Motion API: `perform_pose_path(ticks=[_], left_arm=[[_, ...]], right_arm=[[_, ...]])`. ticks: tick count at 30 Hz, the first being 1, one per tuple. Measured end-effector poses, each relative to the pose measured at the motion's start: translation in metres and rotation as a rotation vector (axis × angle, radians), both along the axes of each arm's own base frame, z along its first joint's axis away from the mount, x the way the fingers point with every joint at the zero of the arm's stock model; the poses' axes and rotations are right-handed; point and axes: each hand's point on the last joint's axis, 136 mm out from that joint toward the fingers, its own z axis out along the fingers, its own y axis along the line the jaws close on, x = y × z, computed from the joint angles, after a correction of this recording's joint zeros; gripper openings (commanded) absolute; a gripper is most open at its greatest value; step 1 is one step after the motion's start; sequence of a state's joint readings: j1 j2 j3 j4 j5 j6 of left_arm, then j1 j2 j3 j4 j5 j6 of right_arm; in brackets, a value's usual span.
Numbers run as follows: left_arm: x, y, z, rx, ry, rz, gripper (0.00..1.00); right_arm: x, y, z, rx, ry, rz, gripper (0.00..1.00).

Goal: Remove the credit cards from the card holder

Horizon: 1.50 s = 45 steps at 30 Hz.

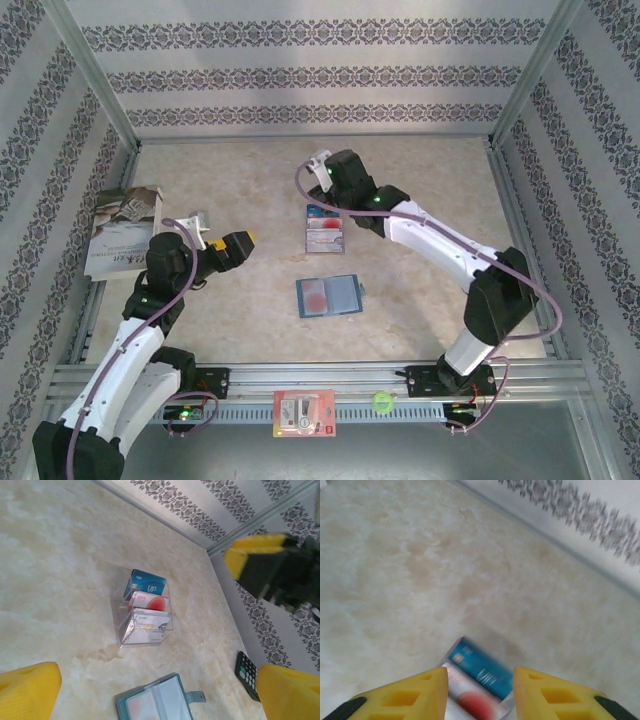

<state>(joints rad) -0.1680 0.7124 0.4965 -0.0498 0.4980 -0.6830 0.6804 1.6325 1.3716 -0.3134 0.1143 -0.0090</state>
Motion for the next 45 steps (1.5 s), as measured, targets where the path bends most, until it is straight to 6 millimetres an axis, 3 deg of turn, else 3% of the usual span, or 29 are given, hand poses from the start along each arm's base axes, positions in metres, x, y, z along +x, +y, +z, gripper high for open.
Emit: perform_pose_path(ticks=[7, 10, 18, 26, 29, 33, 35, 40, 45], left_arm=[[-0.001, 0.002, -0.022, -0.058, 0.011, 0.034, 1.0], [-0.002, 0.002, -0.03, -0.081, 0.023, 0.042, 1.0], [-0.005, 0.002, -0.048, -0.107, 0.06, 0.051, 1.0], [-0.006, 0.002, -0.049, -0.107, 0.061, 0.047, 1.0], [-0.006, 0.002, -0.049, -0.108, 0.061, 0.046, 0.99], [-0.007, 0.0, -0.049, -0.109, 0.065, 0.035, 0.94], [-0.008, -0.002, -0.051, -0.111, 0.075, 0.021, 0.9], [-0.01, -0.012, -0.066, -0.109, 0.135, -0.023, 0.78], [-0.025, -0.047, -0.09, -0.062, 0.204, -0.142, 0.51]], right_arm=[[-0.103, 0.001, -0.098, 0.002, 0.359, 0.009, 0.42], [-0.142, 0.003, -0.129, -0.048, 0.467, 0.036, 0.42], [-0.192, 0.029, -0.18, -0.182, 0.577, 0.12, 0.43], [-0.193, 0.038, -0.196, -0.274, 0.566, 0.123, 0.4], [-0.191, 0.038, -0.203, -0.305, 0.554, 0.123, 0.33], [-0.188, 0.037, -0.203, -0.314, 0.539, 0.115, 0.11], [-0.186, 0.039, -0.202, -0.303, 0.534, 0.113, 0.01], [-0.183, 0.041, -0.199, -0.213, 0.528, 0.117, 0.0], [-0.178, 0.04, -0.188, -0.054, 0.531, 0.098, 0.0]])
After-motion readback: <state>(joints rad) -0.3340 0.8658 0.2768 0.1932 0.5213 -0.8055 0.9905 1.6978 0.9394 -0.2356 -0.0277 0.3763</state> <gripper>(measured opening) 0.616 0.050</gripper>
